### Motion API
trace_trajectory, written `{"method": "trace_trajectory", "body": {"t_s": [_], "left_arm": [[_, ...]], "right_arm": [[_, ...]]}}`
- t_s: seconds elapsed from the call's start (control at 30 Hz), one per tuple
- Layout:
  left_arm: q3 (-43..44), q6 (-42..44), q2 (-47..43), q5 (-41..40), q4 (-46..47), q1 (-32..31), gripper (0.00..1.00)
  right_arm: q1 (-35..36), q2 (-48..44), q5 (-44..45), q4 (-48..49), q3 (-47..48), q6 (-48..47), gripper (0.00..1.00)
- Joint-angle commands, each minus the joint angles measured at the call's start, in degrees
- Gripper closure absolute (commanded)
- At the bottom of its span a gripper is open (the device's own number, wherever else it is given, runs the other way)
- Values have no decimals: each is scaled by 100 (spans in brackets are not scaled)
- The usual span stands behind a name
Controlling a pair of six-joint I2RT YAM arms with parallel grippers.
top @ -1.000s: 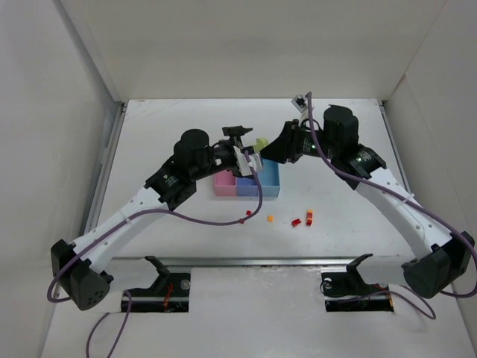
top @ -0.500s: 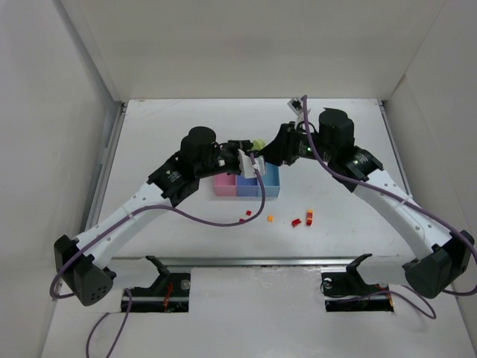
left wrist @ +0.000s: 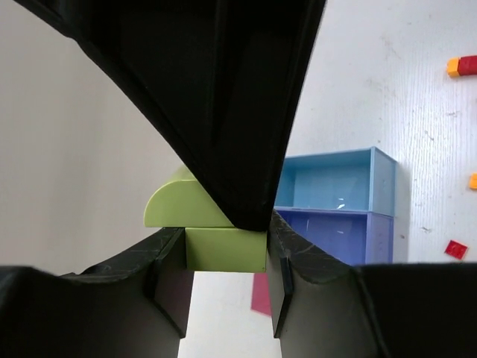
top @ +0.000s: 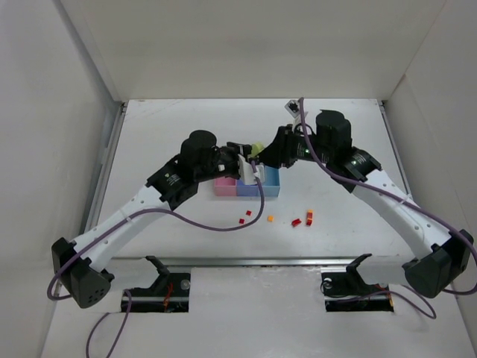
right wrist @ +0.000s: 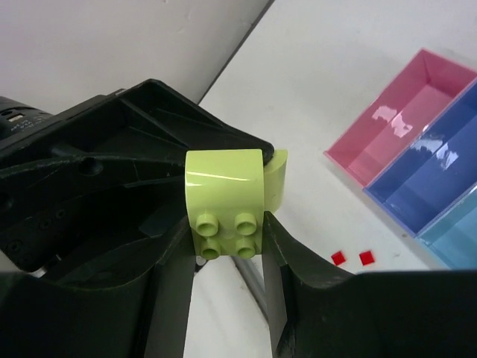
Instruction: Sort the legos into containers by color
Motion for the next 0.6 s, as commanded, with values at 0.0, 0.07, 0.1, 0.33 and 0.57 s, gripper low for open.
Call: {"method": "trace_trajectory", "body": {"t_s": [0.0, 0.07, 0.1, 0.33, 0.57], "left_arm": [[-76, 431, -166, -587, -202, 94, 100], [-155, 431, -165, -640, -272, 288, 100], [-233, 379, -165, -692, -273, 288, 100], [-436, 177, -165, -745, -159, 394, 100], [-296, -999, -279, -1141, -405, 508, 100]], "right_arm": [[-291, -57, 280, -597, -38, 118, 100], [-475, -206, 281, -755, -107, 65, 100], [-624, -206, 229, -756, -160, 65, 100], [-678, -206, 298, -1169, -99, -172, 100], [-678, 539, 2307, -1925, 304, 30, 100]]}}
